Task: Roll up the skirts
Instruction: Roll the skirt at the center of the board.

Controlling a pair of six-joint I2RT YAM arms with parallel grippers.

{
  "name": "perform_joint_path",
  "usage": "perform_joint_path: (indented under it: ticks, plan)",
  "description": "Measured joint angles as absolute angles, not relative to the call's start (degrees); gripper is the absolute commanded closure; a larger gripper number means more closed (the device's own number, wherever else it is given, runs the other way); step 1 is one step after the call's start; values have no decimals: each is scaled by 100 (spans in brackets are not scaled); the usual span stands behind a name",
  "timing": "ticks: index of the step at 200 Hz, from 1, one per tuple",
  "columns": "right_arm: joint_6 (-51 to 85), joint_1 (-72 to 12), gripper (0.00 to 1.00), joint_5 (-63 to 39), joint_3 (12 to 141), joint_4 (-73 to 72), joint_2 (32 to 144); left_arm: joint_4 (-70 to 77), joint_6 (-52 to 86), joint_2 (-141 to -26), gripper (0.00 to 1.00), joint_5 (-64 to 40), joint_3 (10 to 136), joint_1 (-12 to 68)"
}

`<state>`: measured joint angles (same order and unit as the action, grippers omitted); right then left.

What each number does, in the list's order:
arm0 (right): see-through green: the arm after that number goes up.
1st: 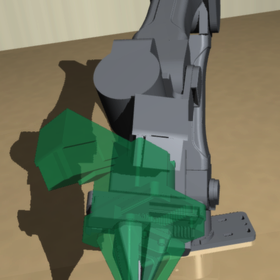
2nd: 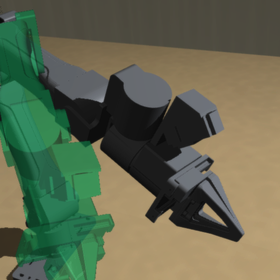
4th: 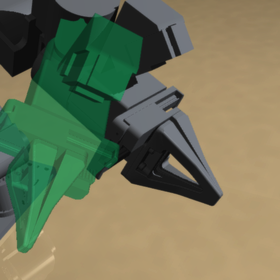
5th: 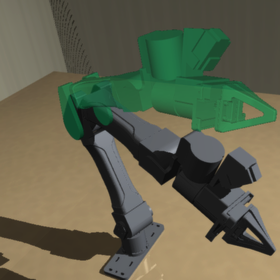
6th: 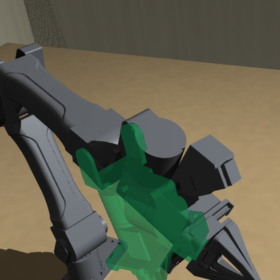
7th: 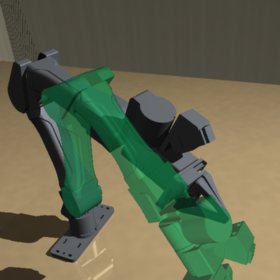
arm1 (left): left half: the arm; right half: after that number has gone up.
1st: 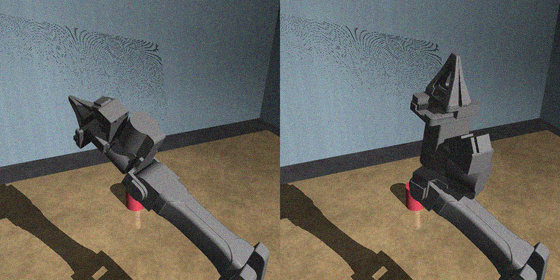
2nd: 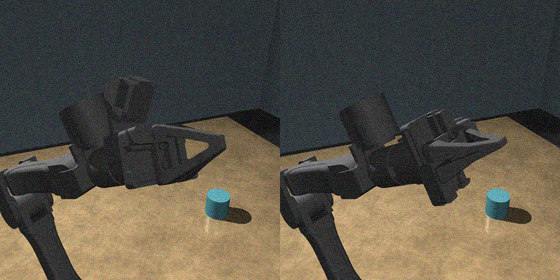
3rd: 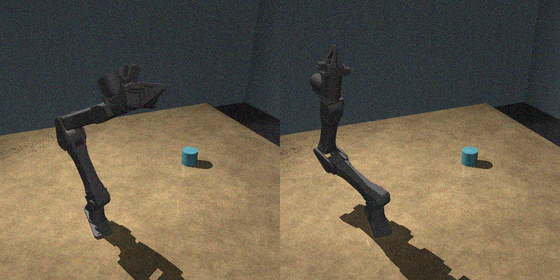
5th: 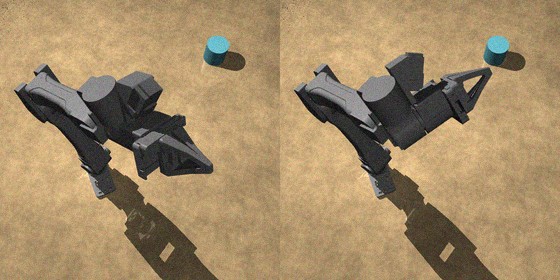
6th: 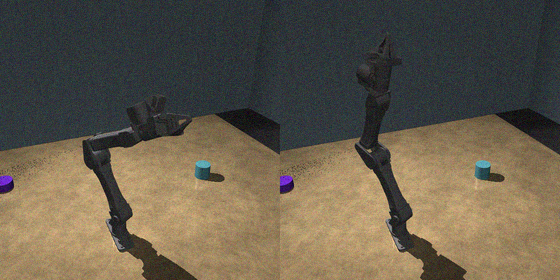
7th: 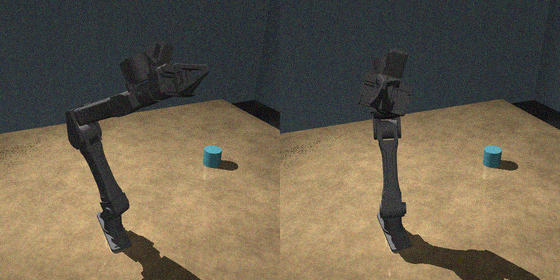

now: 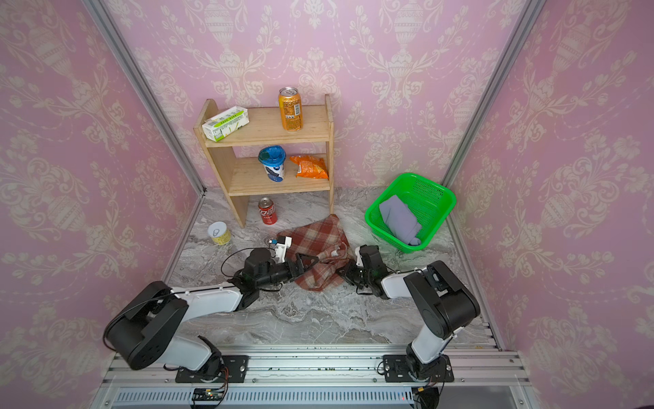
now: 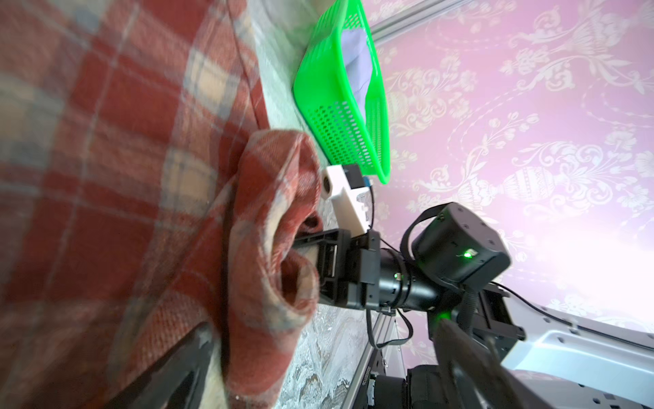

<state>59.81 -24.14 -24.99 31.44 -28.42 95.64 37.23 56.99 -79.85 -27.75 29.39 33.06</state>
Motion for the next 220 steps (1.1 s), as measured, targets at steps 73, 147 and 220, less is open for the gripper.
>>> perform_joint_path:
  ticks: [73, 147, 220]
  plan:
    - [5795, -2324, 100, -2921, 3562, -2357, 9579, 174, 25, -6206, 1, -395, 4233, 5601]
    - [5417, -2040, 100, -3424, 3734, -1949, 9579, 67, -2805, -7220, 1, 1365, 3597, 6657]
    - [5131, -1776, 100, -3918, 3854, -1708, 9579, 1149, -4359, -8399, 1, 1754, 3533, 6718]
